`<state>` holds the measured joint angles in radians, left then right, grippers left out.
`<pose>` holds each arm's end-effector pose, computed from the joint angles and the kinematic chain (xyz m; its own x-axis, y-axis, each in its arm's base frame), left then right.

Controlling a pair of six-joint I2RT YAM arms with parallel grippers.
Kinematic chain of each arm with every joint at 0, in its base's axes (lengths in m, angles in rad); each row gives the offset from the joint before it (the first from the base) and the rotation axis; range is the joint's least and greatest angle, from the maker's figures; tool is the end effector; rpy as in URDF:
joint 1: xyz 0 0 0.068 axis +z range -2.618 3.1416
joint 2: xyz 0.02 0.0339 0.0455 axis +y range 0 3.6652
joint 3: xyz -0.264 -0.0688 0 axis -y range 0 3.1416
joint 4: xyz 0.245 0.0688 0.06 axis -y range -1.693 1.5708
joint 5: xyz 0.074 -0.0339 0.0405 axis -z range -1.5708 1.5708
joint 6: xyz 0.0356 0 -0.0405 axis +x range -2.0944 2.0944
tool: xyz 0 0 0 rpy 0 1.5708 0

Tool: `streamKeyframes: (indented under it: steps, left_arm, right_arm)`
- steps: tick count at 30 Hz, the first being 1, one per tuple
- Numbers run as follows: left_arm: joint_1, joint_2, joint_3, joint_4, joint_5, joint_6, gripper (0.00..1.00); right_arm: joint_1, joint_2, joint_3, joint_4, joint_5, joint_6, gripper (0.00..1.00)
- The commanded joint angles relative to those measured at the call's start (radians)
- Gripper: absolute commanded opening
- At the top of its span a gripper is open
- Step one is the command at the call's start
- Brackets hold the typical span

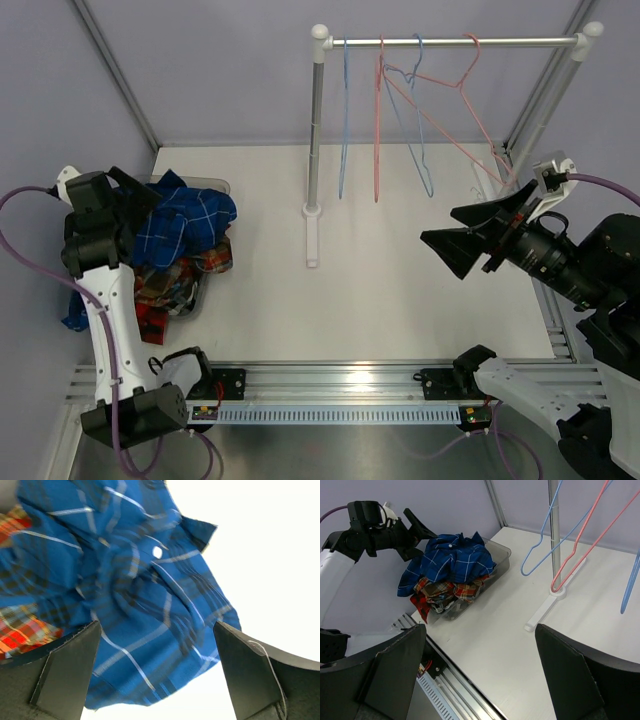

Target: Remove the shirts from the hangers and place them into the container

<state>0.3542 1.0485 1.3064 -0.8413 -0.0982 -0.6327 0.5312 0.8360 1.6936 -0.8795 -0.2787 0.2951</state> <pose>0.1875 0.0731 0.4025 -0.1672 -0.6892 -0.7050 -0.6458 0.6169 -0.4500 0.0520 0.0419 0.5316 -0.2287 0.1899 -0.9548 -0.6874 0.6630 0.2965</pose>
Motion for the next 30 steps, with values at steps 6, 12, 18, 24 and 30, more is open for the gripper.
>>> streamKeyframes:
  steps: [6,12,18,24,30]
  left_arm:
    - [-0.294,-0.159,0.096,-0.024,-0.129,0.010,0.99]
    - [-0.461,-0.243,-0.074,0.109,0.046,0.098,0.99]
    - [-0.596,-0.358,-0.203,0.284,0.134,0.191,0.99]
    - [-0.724,-0.294,-0.167,0.315,0.074,0.254,0.99]
    - [-0.794,-0.194,-0.133,0.356,0.037,0.291,0.99]
  right_arm:
    - [0.010,0.006,-0.055,0.057,-0.020,0.015,0.99]
    - [0.010,0.000,-0.167,0.086,0.054,0.045,1.00]
    - [0.010,-0.057,-0.268,0.149,0.163,0.039,1.00]
    - [0.010,-0.100,-0.406,0.220,0.236,0.036,0.99]
    - [0.010,-0.164,-0.560,0.267,0.314,0.059,0.99]
